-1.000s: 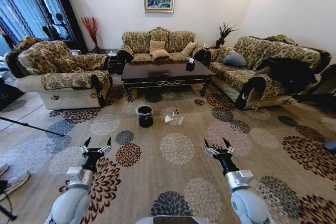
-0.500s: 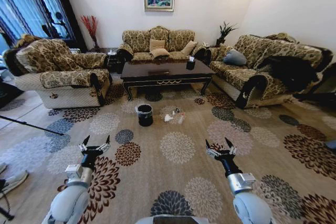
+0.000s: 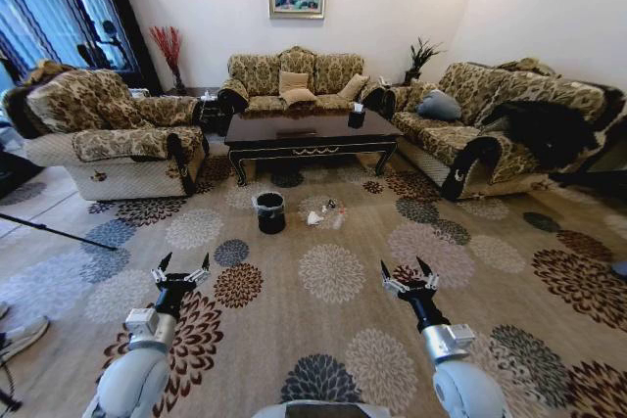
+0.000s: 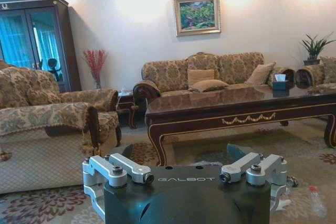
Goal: Move to the front of the table and pick up the trash from the floor, then place it into the trash bin.
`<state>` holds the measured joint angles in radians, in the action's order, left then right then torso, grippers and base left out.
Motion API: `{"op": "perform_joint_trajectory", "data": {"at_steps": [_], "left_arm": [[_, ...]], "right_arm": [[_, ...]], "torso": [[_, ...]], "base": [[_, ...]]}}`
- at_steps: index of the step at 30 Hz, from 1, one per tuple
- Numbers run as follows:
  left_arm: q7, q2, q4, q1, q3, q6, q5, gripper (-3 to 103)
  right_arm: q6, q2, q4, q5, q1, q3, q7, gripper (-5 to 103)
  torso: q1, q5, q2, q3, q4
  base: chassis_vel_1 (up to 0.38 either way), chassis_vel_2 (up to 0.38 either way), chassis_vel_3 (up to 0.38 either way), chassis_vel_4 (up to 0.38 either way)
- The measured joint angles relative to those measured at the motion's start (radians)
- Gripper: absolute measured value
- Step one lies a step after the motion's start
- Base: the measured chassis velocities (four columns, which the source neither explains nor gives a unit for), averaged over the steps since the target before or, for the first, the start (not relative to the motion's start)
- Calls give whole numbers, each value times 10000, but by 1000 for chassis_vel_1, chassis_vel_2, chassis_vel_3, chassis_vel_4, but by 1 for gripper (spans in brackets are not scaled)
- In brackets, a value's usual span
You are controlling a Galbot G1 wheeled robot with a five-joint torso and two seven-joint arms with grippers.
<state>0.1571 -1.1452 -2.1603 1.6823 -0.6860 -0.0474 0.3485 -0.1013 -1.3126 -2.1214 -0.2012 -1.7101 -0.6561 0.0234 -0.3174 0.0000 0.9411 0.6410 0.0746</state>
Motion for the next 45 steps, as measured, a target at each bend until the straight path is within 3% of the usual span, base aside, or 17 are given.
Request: {"op": "perform_joint_trajectory", "data": {"at_steps": [19,45], "left_arm": [[-102,-100,275,-62,-15,250,-84,100],[-65,-160,246,-45,-12,151,-156,100]], "right_arm": [[-9,-180,140,123,-17,238,22,100],[-39,-210,140,256,-17,233,-27,100]], "torso": [[380,0,-872,-488,0],[865,0,-2021,-1155,0]], "base": [[0,0,0,0],[0,0,0,0]]}}
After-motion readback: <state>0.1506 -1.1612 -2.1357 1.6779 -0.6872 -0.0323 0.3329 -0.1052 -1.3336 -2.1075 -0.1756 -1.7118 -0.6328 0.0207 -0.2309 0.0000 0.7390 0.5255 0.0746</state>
